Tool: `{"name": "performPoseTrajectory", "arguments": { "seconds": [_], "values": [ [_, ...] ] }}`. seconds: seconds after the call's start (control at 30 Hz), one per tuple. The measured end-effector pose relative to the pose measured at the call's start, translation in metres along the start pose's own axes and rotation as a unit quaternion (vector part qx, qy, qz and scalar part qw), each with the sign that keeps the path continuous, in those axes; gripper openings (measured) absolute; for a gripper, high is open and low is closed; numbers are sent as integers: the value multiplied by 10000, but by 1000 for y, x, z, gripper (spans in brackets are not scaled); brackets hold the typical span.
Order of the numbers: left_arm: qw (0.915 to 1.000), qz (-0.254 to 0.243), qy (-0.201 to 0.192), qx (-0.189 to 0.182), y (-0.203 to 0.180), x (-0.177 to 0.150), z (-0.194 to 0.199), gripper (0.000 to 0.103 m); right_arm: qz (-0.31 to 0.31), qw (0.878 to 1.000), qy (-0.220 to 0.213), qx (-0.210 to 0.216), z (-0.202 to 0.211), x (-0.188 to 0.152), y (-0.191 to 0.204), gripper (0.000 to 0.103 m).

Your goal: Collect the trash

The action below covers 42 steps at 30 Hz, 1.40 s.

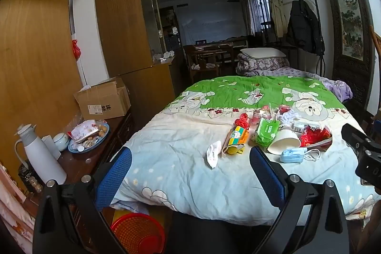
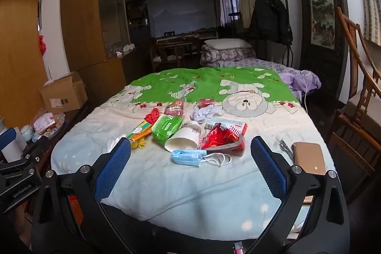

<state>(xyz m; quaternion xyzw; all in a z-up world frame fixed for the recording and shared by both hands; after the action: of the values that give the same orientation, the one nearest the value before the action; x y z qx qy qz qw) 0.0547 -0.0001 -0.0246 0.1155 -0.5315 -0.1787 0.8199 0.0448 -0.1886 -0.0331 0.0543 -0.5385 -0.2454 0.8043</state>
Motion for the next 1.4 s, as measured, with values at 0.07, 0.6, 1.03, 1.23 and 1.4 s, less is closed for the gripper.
{"name": "performPoseTrajectory", "arguments": {
  "seconds": [0.07,0.6,1.03,1.23,1.4],
  "values": [
    [10000,-5,-1,10,-2,-1,1,97,3,10000,-2,86,1,0,2,97],
    [10000,19,22,-7,-1,-2,0,97,-38,9996,90,247,3,-3,9,97],
    [10000,18,23,1,-4,-7,-3,97,145,9996,119,194,4,-4,8,97],
    [10000,21,29,-15,-3,-7,-4,97,158,9992,-173,309,7,-2,9,97],
    [10000,29,29,-17,-3,-7,-4,97,146,9994,-89,286,6,-3,8,97]
  ]
}}
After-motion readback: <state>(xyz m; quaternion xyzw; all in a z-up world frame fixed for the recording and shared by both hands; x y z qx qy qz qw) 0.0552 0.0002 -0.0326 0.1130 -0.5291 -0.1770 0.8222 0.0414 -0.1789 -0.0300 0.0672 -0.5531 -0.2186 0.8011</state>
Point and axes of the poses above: each gripper's, at about its wrist camera, not at the fingertips, and z roughly against the way its jaws point, y to its left, x to its top, the point moved 6 cm from there along -z, roughly the way its jaws point, and after that the axes turned 13 degrees about -z, right-handed, at the moved point
